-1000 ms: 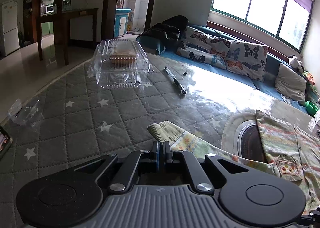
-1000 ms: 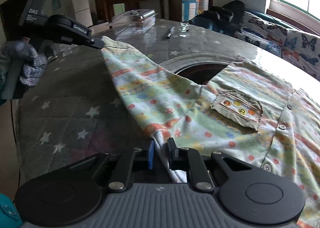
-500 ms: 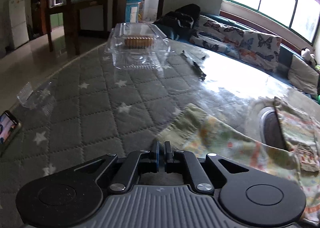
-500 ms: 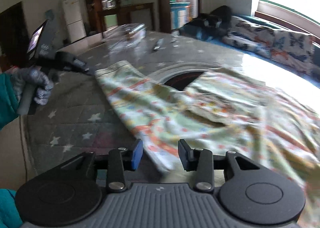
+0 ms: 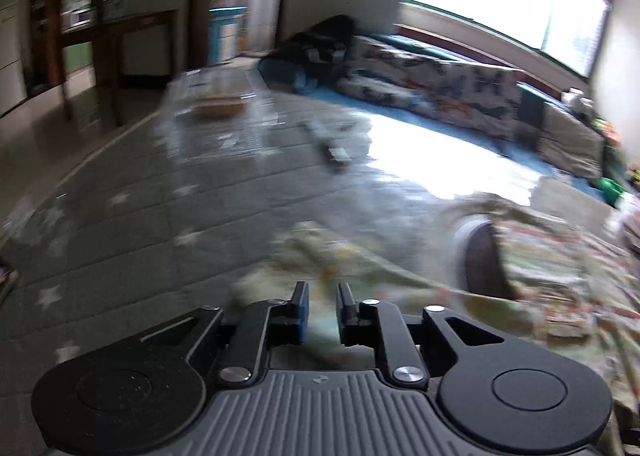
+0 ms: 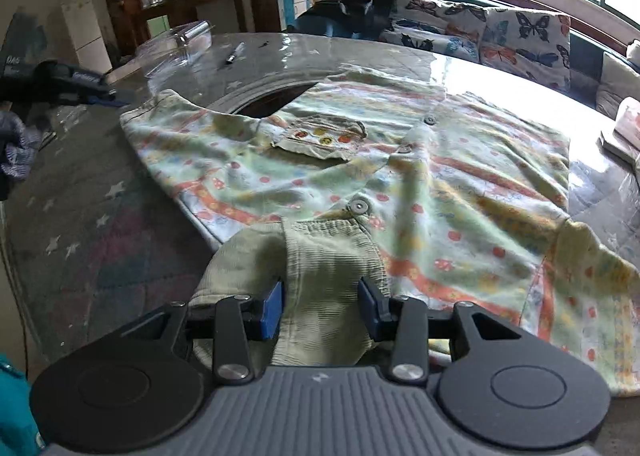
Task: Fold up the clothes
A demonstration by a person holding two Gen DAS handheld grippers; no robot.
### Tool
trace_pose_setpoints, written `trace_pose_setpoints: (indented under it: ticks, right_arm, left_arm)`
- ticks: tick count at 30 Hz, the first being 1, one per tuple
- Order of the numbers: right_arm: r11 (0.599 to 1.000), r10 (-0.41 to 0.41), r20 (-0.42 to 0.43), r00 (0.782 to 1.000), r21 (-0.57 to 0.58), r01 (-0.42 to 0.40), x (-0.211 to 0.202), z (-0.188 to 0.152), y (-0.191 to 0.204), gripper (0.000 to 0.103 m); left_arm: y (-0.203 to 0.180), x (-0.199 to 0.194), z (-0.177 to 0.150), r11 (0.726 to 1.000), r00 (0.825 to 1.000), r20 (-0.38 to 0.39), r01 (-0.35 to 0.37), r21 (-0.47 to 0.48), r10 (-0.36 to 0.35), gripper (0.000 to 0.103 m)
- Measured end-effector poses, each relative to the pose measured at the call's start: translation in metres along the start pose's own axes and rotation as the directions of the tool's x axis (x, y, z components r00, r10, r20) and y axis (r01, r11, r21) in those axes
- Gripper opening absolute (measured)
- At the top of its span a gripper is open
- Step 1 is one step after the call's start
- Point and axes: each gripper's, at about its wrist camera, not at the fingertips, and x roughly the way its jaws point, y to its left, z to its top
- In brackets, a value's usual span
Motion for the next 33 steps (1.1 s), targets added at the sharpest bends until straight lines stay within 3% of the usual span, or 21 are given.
trace_pose_setpoints:
  ticks: [4, 9, 19, 26, 33]
  right_arm:
    - [1.0, 0.0, 0.054, 0.999, -0.013, 0.001, -0.014, 0.009, 0.003, 0.042]
    - [0.999, 0.044, 0.046, 0.998, -0.024, -0.043, -0.001, 0.016, 0.01, 0.048]
    - [0.994, 0.104, 0.004, 0.995, -0.043, -0.103, 0.013, 0.008, 0.023, 0.049]
    - [0.993, 0.117, 0.027, 0.993, -0.022, -0.117, -0.008, 0.005, 0.014, 0.049]
    - [0.999, 0.031, 0.056, 0.998, 0.035, -0.033, -0.032, 0.0, -0.015, 0.05]
  left_arm:
    - [-0.044, -0.001, -0.001, 0.99, 0.994, -0.011, 0.113, 0.079, -0.112, 0.025]
    - [-0.096, 0.006, -0.006, 0.962, 0.974, -0.058, 0.224, 0.159, -0.217, 0.026]
    - [-0.177, 0.01, -0.03, 0.873, 0.916, -0.166, 0.398, 0.281, -0.365, 0.032]
    - [-0.215, 0.019, -0.056, 0.803, 0.877, -0.244, 0.478, 0.358, -0.413, 0.032]
    - [-0.218, 0.023, -0.08, 0.769, 0.87, -0.292, 0.49, 0.41, -0.398, 0.032]
